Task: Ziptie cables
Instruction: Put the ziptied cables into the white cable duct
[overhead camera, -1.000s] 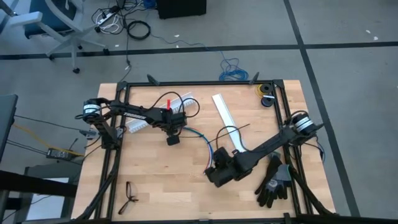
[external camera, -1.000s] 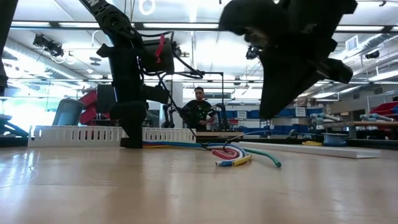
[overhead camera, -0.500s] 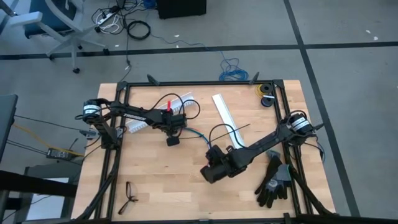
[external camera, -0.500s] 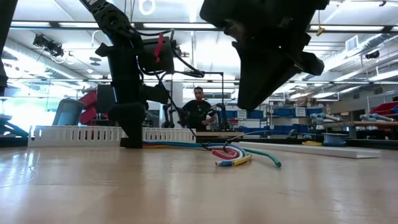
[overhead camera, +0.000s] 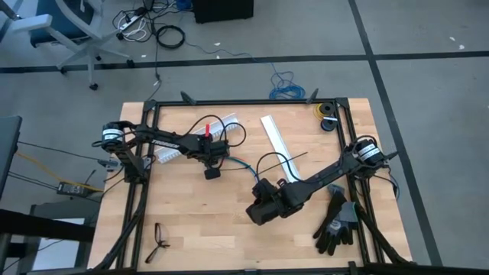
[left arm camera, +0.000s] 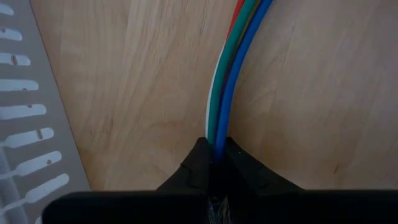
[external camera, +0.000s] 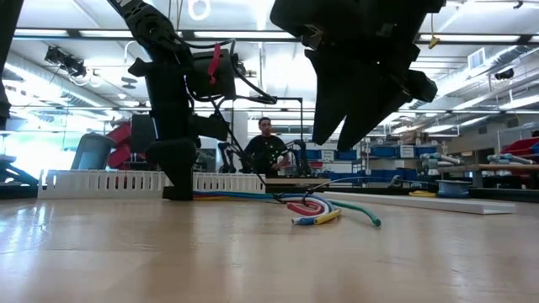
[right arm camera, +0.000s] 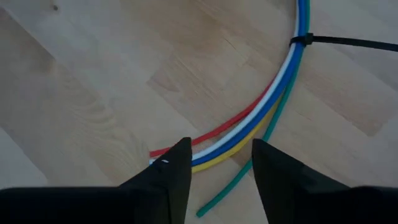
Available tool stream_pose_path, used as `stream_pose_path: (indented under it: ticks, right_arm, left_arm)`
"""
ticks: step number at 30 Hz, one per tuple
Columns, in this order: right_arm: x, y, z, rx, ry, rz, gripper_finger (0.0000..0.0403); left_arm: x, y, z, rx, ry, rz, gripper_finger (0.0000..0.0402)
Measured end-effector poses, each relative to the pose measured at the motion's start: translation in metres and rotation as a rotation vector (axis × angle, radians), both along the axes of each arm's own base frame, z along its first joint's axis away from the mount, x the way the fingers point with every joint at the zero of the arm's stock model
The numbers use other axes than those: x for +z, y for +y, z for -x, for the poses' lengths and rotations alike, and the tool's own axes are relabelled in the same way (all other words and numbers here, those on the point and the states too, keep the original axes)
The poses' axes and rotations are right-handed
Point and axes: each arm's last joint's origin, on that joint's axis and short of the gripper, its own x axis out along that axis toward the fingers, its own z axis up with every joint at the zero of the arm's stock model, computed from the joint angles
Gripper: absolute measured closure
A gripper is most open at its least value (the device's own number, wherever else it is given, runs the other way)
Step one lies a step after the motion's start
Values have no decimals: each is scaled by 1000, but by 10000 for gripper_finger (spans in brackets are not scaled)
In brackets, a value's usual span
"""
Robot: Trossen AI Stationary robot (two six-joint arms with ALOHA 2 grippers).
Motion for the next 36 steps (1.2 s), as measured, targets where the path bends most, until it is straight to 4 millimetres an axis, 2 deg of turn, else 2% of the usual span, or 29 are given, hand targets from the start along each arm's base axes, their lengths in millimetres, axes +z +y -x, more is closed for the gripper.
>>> stream_pose_path:
  ticks: [7, 21, 26, 36]
  right_arm:
    - [0, -15, -8, -45, -18, 0, 247]
    - [-1, -61, -21, -128, 10, 6, 246]
    - [-1, -71, -23, -138, 28, -29, 247]
    - [-29, -75, -14, -169, 63, -79, 252]
  left_arm:
    - [0, 0, -1, -17, -1, -5, 372]
    - [0, 0, -1, -16, -3, -5, 372]
    - [0, 0, -1, -15, -4, -5, 371]
    - [0, 0, -1, -18, -6, -7, 373]
